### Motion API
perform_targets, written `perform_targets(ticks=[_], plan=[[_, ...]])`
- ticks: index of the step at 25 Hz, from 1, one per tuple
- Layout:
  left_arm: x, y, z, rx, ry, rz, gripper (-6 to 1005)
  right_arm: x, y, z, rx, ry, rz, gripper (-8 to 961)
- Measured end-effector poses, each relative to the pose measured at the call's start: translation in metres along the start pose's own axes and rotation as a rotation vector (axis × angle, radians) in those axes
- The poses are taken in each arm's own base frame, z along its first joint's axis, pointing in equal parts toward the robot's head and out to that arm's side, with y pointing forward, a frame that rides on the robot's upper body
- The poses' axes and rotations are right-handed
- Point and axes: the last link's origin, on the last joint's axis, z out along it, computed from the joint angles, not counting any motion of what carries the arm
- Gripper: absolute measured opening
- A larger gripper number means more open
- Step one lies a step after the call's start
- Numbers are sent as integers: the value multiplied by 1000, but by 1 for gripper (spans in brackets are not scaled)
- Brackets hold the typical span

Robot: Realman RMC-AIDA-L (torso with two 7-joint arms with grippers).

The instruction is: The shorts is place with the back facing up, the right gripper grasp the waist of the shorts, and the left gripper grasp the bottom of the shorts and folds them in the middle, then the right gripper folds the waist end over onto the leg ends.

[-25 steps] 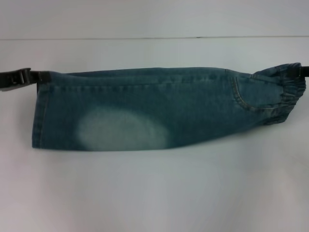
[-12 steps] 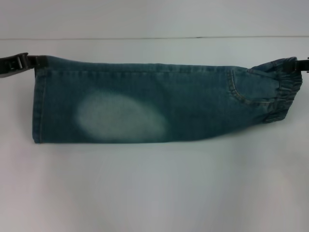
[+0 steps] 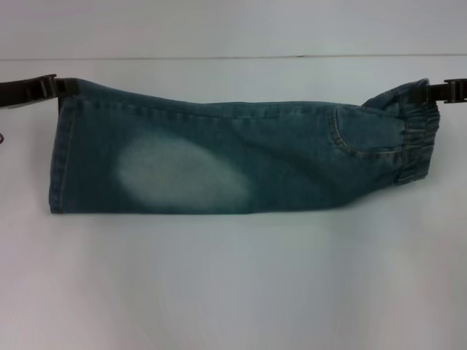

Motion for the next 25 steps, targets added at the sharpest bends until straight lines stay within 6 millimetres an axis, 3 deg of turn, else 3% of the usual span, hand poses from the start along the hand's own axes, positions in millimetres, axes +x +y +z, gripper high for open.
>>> perform_targets(ticks=[25], plan=[[4, -16, 10, 195, -11, 19, 17, 0, 5, 7, -14, 29, -5, 49]])
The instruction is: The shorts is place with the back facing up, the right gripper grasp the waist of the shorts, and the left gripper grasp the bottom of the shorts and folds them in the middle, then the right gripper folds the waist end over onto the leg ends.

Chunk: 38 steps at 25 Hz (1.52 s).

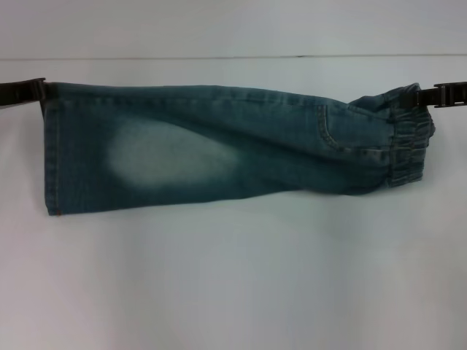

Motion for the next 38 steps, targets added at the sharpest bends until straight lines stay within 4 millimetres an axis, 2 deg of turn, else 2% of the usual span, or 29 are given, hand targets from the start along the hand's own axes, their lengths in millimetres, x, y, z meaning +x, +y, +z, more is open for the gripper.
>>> perform_targets(ticks=[6, 21, 38], plan=[[0, -3, 0, 27, -6, 4, 17, -3, 0, 3, 10, -5, -1, 50], [-4, 21, 14, -14, -58, 68, 17, -7, -13, 3, 106, -30, -18, 50], [-1, 30, 18, -26, -50, 79, 16, -16, -25, 2, 202, -66, -54, 49]])
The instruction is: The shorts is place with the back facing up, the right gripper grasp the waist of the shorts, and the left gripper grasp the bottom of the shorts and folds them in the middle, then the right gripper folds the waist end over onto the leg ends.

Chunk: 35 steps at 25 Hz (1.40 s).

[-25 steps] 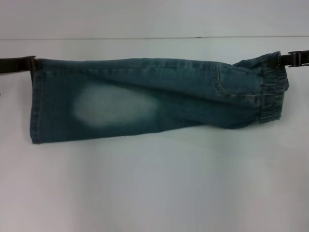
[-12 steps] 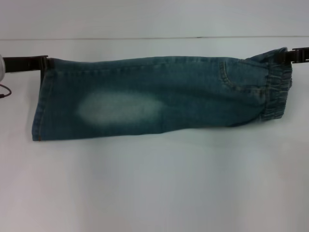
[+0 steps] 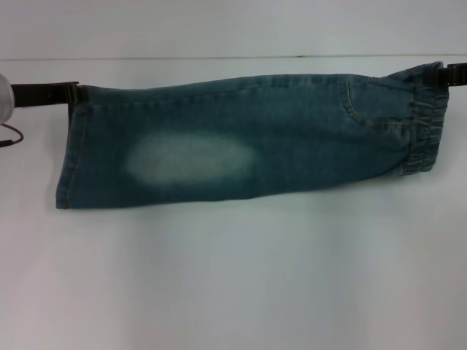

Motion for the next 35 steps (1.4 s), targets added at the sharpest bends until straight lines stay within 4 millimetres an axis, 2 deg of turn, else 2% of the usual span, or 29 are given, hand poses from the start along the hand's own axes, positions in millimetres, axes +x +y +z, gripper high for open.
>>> perform_targets(ticks=[9, 14, 16, 20, 22, 25, 30, 31, 33, 35], plan=[[0, 8, 4, -16, -14, 27, 16, 0, 0, 2, 8, -3, -4, 67], [-1, 20, 8, -26, 3, 46, 16, 1, 2, 4, 4, 4, -4, 98], [-1, 23, 8, -14, 24, 52, 57, 1, 3, 5, 3, 10, -5, 110], [0, 23, 7, -2, 41, 52, 140, 1, 3, 7, 18, 10, -8, 255], [0, 22, 7, 0, 42, 50, 221, 0, 2, 7, 29, 4, -7, 328], [0, 22, 7, 5, 47, 49, 343, -1, 1, 7, 41, -6, -8, 553], [4, 21, 7, 31, 79, 48, 543, -2, 2, 9, 42, -9, -19, 794], [5, 20, 6, 39, 90, 47, 583, -2, 3, 9, 43, -11, -21, 806], [6, 19, 5, 46, 103, 44, 807, 1, 4, 9, 44, -15, -18, 831], [6, 21, 5, 37, 100, 42, 831, 6, 4, 7, 40, -25, -3, 856]])
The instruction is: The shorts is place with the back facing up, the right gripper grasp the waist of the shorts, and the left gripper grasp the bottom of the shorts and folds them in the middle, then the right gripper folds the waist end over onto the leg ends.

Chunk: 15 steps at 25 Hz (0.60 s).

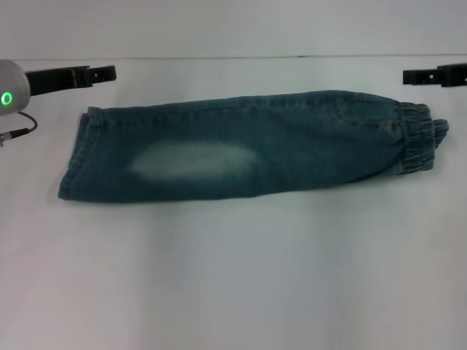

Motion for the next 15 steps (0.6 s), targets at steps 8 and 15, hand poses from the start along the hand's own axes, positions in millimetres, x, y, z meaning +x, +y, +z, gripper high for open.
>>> perform_targets(ticks=[8, 15], plan=[[-11, 17, -8, -160, -47, -16, 926, 34, 16, -17, -118, -135, 97, 863], [-24, 31, -32, -391, 32, -40, 933, 76, 16, -42, -197, -310, 158, 858]])
